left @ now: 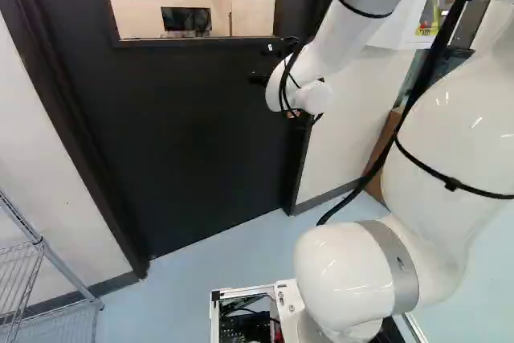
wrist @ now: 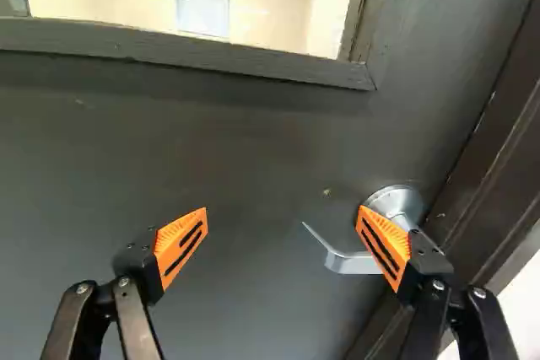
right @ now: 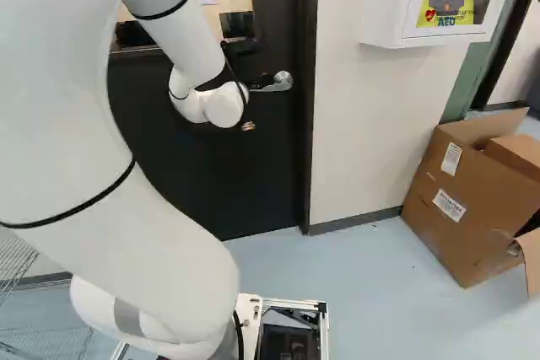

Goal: Open the door and move inside

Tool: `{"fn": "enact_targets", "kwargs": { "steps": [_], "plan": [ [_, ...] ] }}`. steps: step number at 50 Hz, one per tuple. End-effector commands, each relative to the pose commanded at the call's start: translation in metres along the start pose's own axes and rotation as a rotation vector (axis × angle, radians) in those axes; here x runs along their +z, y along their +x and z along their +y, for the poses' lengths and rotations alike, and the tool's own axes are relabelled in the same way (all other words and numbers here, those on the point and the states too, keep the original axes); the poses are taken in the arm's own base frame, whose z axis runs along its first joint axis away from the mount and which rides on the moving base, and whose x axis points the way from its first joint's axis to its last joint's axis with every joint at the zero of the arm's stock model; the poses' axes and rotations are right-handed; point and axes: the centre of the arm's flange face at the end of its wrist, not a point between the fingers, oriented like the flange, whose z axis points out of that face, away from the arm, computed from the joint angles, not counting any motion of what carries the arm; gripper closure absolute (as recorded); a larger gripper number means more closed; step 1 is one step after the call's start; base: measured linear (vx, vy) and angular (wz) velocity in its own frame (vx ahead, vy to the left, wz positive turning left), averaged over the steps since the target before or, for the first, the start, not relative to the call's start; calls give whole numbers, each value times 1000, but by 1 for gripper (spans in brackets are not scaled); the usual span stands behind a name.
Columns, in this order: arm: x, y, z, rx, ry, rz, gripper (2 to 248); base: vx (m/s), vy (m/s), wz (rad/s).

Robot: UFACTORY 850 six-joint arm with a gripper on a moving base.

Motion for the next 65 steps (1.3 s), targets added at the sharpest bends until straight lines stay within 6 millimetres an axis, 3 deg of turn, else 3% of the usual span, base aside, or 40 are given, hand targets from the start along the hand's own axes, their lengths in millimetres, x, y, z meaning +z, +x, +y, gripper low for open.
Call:
{"fn": "enact_targets", "kwargs": {
  "steps": [65],
  "plan": [
    [13,-67,-6,22,18,-146,3,0,0,0]
  ]
}}
